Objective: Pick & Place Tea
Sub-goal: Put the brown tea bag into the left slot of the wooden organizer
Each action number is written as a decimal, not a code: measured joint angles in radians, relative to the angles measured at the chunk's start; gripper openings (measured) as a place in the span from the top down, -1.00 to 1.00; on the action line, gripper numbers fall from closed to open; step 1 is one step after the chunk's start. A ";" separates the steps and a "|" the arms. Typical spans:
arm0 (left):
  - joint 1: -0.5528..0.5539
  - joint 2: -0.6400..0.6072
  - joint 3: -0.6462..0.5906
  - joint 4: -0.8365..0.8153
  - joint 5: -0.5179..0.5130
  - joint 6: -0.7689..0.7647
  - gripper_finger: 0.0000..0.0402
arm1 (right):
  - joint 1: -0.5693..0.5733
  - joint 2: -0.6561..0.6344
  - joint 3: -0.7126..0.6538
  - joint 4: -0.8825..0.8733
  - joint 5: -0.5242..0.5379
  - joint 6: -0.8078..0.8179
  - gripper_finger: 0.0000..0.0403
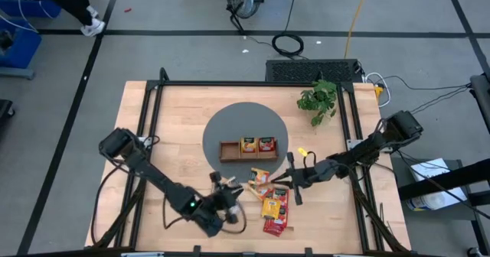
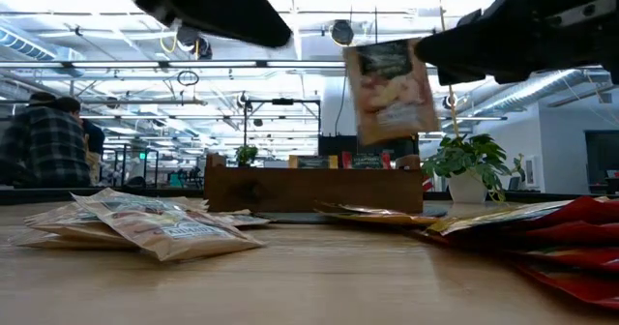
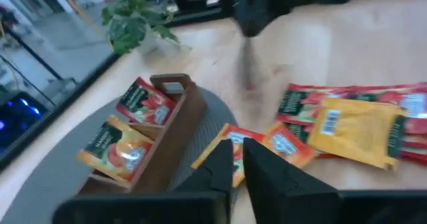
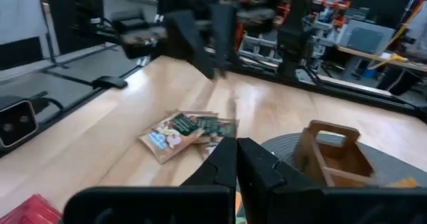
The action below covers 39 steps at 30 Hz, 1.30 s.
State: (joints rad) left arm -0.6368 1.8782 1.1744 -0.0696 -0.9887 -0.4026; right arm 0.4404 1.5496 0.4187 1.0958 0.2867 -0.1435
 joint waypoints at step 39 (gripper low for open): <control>0.242 0.001 0.000 0.150 0.540 0.019 -0.12 | -0.020 0.000 0.007 -0.047 0.001 -0.052 1.00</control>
State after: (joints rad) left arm -0.3947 1.8790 1.1744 0.0807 -0.4486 -0.3832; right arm 0.4202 1.5497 0.4255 1.0485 0.2874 -0.1955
